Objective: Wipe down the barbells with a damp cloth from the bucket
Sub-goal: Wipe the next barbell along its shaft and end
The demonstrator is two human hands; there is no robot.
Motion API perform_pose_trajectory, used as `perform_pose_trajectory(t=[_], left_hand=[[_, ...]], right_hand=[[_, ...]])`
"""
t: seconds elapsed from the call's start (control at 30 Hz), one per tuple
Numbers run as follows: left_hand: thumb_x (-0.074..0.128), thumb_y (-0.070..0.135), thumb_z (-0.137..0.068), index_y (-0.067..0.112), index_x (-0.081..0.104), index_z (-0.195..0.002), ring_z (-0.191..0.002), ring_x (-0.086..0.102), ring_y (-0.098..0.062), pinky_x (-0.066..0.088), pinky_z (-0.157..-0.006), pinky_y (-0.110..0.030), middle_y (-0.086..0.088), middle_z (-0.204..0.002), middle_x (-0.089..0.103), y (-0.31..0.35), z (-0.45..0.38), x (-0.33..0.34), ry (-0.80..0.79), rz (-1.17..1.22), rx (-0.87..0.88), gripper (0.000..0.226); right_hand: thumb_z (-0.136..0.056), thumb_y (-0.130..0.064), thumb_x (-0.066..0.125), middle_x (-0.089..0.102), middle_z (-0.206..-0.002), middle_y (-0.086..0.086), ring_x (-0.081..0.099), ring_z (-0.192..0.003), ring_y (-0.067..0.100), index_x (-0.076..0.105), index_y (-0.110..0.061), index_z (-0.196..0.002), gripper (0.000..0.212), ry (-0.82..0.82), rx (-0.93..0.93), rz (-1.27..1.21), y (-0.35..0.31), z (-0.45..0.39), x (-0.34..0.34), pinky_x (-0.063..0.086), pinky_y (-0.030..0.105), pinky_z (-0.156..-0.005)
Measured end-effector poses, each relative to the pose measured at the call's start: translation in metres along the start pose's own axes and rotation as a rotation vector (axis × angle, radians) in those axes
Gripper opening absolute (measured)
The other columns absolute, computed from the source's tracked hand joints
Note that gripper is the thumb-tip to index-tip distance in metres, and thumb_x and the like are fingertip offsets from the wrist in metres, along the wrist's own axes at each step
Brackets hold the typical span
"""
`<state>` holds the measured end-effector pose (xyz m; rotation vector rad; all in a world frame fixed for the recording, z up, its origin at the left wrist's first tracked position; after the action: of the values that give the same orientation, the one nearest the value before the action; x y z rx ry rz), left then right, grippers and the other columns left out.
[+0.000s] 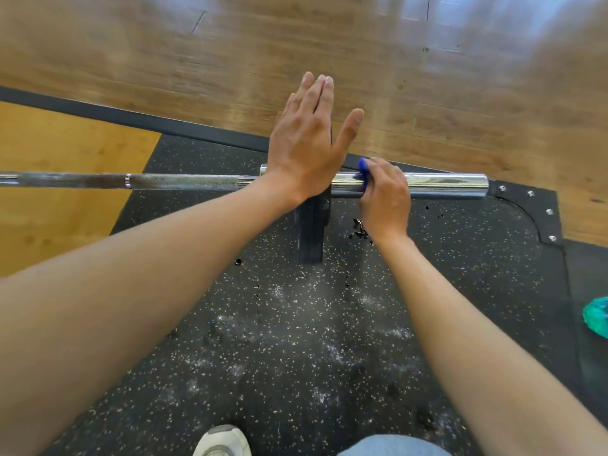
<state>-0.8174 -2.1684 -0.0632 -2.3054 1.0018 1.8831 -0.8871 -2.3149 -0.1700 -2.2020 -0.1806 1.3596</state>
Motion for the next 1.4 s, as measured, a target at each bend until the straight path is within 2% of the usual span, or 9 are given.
perform_pose_trajectory(t=[0.17,0.3,0.47,0.63,0.8,0.9,1.03,1.3,1.4], left_hand=[[0.016,0.064,-0.100,0.003,0.032,-0.157,-0.156,0.017,-0.022,0.016,-0.127,-0.037,-0.010,-0.164,0.032,0.002,0.007,-0.001,0.007,0.014,0.006,0.085],[0.020,0.061,-0.102,0.002,0.036,-0.155,-0.155,0.021,-0.024,0.019,-0.127,-0.038,-0.011,-0.162,0.037,0.006,0.016,-0.003,0.041,0.015,0.025,0.081],[0.025,0.057,-0.104,0.002,0.037,-0.155,-0.154,0.024,-0.025,0.022,-0.126,-0.040,-0.012,-0.161,0.039,0.008,0.030,-0.003,0.080,0.009,0.047,0.076],[0.030,0.054,-0.106,0.001,0.036,-0.155,-0.154,0.024,-0.028,0.020,-0.126,-0.041,-0.014,-0.161,0.037,0.015,0.051,-0.001,0.120,-0.052,0.098,0.073],[0.030,0.051,-0.106,0.001,0.026,-0.159,-0.156,0.015,-0.031,0.014,-0.127,-0.044,-0.014,-0.166,0.027,0.022,0.085,0.000,0.086,-0.082,0.167,0.072],[0.028,0.050,-0.106,0.003,0.017,-0.161,-0.158,0.006,-0.031,0.009,-0.128,-0.046,-0.013,-0.169,0.016,0.030,0.107,-0.001,0.034,-0.129,0.200,0.073],[0.025,0.052,-0.106,0.005,0.002,-0.162,-0.158,-0.007,-0.027,0.003,-0.128,-0.046,-0.011,-0.171,-0.001,0.032,0.137,-0.005,-0.070,-0.194,0.204,0.077],[0.025,0.053,-0.105,0.006,-0.003,-0.162,-0.158,-0.010,-0.025,0.001,-0.128,-0.044,-0.011,-0.171,-0.007,0.036,0.178,-0.013,-0.127,-0.206,0.243,0.079],[0.026,0.053,-0.106,0.005,0.003,-0.163,-0.158,-0.004,-0.025,0.006,-0.127,-0.044,-0.011,-0.171,-0.002,0.033,0.188,-0.015,-0.132,-0.194,0.264,0.078]], right_hand=[[-0.096,-0.005,0.058,0.059,-0.141,0.003,0.053,-0.128,0.027,0.061,-0.012,-0.136,0.041,-0.198,-0.370,-0.007,-0.018,0.011,0.016,0.042,0.038,-0.110],[-0.100,-0.009,0.051,0.067,-0.129,0.006,0.057,-0.122,0.028,0.069,-0.013,-0.122,0.029,-0.007,0.024,-0.003,0.013,0.008,-0.004,0.045,0.046,-0.107],[-0.096,-0.002,0.057,0.050,-0.152,0.002,0.041,-0.143,0.027,0.055,-0.015,-0.145,0.050,-0.231,-0.324,-0.006,-0.015,0.032,0.011,0.035,0.040,-0.119],[-0.091,0.008,0.059,0.056,-0.146,0.009,0.043,-0.142,0.030,0.063,-0.008,-0.136,0.048,-0.034,0.024,-0.003,-0.005,0.041,-0.005,0.034,0.045,-0.119],[-0.079,0.014,0.064,0.056,-0.146,0.002,0.043,-0.142,0.027,0.060,-0.016,-0.141,0.068,-0.147,-0.101,-0.019,-0.015,0.060,-0.007,0.040,0.044,-0.115],[-0.088,0.002,0.070,0.059,-0.143,0.001,0.048,-0.138,0.026,0.063,-0.016,-0.137,0.052,-0.142,-0.113,0.006,-0.017,0.073,-0.018,0.042,0.042,-0.113],[-0.098,-0.016,0.065,0.055,-0.148,0.004,0.043,-0.142,0.024,0.061,-0.018,-0.140,0.042,-0.184,-0.075,0.041,-0.023,0.089,-0.024,0.032,0.030,-0.118],[-0.094,-0.010,0.067,0.051,-0.151,0.000,0.043,-0.142,0.025,0.053,-0.020,-0.147,0.056,-0.250,-0.110,0.139,-0.031,0.107,-0.035,0.043,0.044,-0.111],[-0.092,-0.009,0.065,0.056,-0.139,-0.003,0.053,-0.127,0.025,0.056,-0.021,-0.141,0.051,-0.299,-0.155,0.160,-0.035,0.111,-0.039,0.052,0.043,-0.097]])
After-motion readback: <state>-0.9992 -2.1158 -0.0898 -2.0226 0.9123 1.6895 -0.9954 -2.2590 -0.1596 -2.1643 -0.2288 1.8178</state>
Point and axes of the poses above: each hand's wrist, its own z-axis away from the middle knuckle, its own x-axis out of the palm, y = z × x, the point moved 6 cm from there along -z, towards the middle knuckle
